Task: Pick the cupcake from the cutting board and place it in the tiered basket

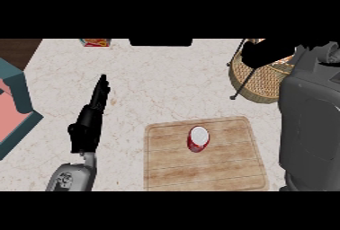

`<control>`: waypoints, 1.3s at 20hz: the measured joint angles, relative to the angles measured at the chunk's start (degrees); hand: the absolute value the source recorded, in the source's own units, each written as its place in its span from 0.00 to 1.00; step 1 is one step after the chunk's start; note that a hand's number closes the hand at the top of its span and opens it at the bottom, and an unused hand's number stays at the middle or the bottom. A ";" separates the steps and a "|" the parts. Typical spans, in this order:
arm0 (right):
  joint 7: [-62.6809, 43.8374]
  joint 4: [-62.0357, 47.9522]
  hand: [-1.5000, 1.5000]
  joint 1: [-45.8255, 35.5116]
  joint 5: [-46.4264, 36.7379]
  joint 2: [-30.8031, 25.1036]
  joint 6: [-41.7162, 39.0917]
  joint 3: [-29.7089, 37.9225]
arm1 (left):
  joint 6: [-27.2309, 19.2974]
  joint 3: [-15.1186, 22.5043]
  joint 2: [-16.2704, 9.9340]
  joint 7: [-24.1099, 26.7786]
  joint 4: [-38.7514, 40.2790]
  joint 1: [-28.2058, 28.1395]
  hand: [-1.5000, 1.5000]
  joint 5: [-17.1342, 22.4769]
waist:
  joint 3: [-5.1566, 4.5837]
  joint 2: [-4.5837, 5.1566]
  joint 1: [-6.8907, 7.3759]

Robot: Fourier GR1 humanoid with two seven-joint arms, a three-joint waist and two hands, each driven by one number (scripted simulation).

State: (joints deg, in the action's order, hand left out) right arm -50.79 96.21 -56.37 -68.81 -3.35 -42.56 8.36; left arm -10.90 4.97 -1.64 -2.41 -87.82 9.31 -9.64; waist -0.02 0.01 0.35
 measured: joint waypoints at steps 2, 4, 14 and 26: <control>1.45 -3.17 1.00 0.13 -0.38 -1.84 2.68 0.95 | 0.31 0.14 -0.02 0.19 -0.40 -0.73 0.50 0.14 | -0.01 0.04 0.10; 2.48 -6.16 1.00 -0.24 -1.00 -3.60 4.50 1.24 | 0.43 0.84 0.04 -1.22 -2.56 -1.43 0.50 -0.16 | 0.01 0.04 0.21; 11.07 -23.49 1.00 -1.41 -2.70 -12.51 16.31 2.39 | 0.68 0.23 0.25 -0.13 -1.76 -1.44 0.50 -0.09 | 0.01 0.14 0.29; 13.84 -33.69 0.00 -0.30 5.96 -12.52 30.35 13.81 | 1.84 -0.80 -0.31 0.43 -1.25 -1.22 0.50 0.70 | 0.05 0.18 0.23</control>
State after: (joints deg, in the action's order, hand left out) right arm -36.95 62.52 -56.67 -62.85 -15.87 -12.21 22.17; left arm -9.06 4.17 -1.94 -1.98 -89.07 8.09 -8.94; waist 0.03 0.19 0.58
